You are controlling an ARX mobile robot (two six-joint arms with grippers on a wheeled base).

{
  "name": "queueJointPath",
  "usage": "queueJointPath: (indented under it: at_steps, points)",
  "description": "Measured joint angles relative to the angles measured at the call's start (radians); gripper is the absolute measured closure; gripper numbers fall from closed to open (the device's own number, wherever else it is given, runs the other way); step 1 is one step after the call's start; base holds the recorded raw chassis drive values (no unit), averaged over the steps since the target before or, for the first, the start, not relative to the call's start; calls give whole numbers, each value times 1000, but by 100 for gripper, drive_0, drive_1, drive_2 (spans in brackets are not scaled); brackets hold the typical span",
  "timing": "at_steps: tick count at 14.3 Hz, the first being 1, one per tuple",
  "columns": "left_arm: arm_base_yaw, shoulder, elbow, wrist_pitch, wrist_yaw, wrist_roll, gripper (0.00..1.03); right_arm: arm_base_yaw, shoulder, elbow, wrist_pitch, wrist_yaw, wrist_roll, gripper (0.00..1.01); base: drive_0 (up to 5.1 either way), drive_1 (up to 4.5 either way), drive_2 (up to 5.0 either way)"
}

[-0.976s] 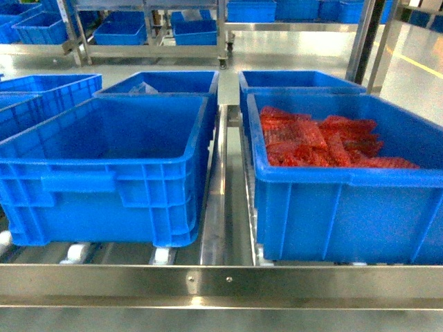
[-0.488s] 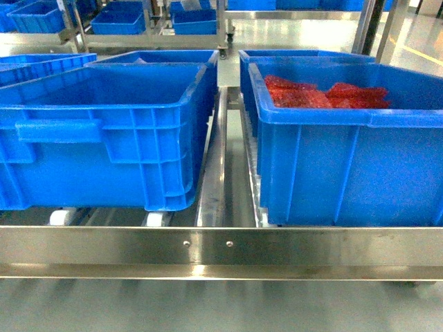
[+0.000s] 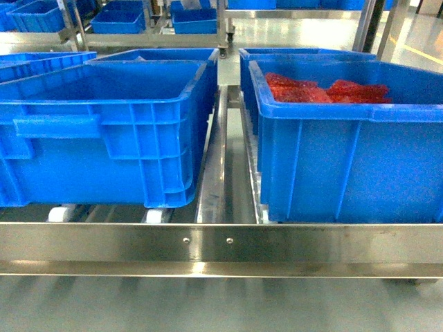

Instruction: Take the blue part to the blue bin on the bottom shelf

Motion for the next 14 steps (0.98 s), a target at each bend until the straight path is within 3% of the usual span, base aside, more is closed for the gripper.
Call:
queueJointPath:
  at_steps: [14]
  points:
    - [0,0,0,0,0,0,60,0,0,0,1,0,0,3,-5,408,-417]
